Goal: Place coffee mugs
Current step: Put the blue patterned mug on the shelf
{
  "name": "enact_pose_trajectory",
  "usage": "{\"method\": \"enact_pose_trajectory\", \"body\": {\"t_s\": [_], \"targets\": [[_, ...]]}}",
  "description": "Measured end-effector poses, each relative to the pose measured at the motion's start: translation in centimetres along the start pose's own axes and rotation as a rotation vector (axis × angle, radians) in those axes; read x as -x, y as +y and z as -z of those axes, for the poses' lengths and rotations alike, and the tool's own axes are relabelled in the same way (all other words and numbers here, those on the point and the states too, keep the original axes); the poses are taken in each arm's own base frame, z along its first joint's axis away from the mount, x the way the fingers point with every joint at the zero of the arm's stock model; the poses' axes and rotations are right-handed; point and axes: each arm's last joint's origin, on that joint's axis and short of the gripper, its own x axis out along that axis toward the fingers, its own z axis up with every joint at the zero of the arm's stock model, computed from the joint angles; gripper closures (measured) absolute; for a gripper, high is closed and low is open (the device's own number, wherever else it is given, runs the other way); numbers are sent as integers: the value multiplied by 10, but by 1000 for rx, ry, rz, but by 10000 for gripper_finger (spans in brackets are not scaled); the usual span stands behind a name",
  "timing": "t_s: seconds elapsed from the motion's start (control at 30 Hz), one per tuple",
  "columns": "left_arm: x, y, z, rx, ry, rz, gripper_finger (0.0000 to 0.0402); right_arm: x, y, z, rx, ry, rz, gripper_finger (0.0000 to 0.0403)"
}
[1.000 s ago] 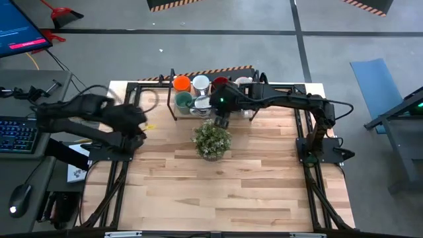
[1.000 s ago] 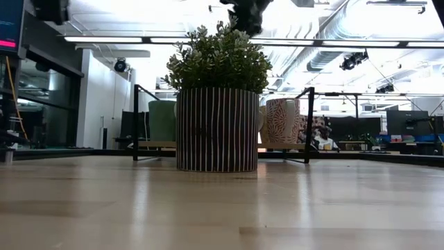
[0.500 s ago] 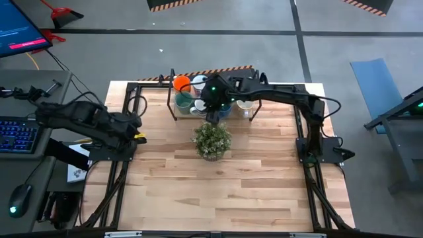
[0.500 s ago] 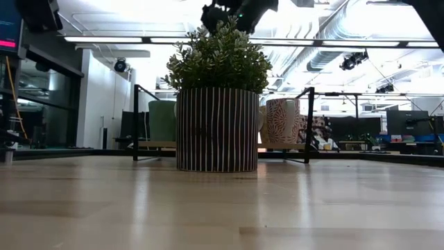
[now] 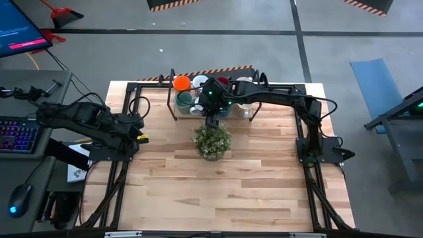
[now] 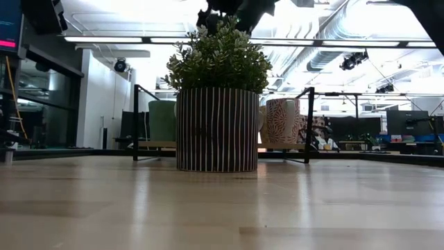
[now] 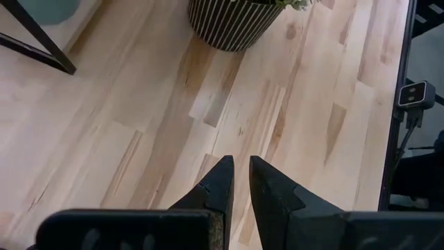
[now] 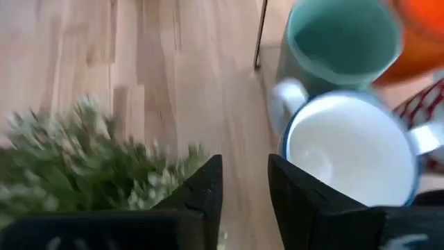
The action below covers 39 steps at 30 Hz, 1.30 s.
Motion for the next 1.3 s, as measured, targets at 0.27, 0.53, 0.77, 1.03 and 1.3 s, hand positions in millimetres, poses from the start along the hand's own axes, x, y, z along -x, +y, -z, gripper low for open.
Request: {"method": "enact_pose_trajectory", "body": {"t_s": [0.27,0.53,0.77,1.03,1.3], "targets": [[-1,0,0,3,3,-2,367,-13,-1,8,8,69,-40,360],[-2,-1,-1,1,7,-5,367,-13,-4,10,4,91,-40,384],[-3,-1,-1,8,11,-8,367,-12,-13,12,-11,91,-28,384],[-4,-1,-2,10,10,-18,367,-11,-16,13,-17,93,-36,384],[-5,-2,-3,10,12,-25,367,-14,-16,16,-12,129,-48,384]]}}
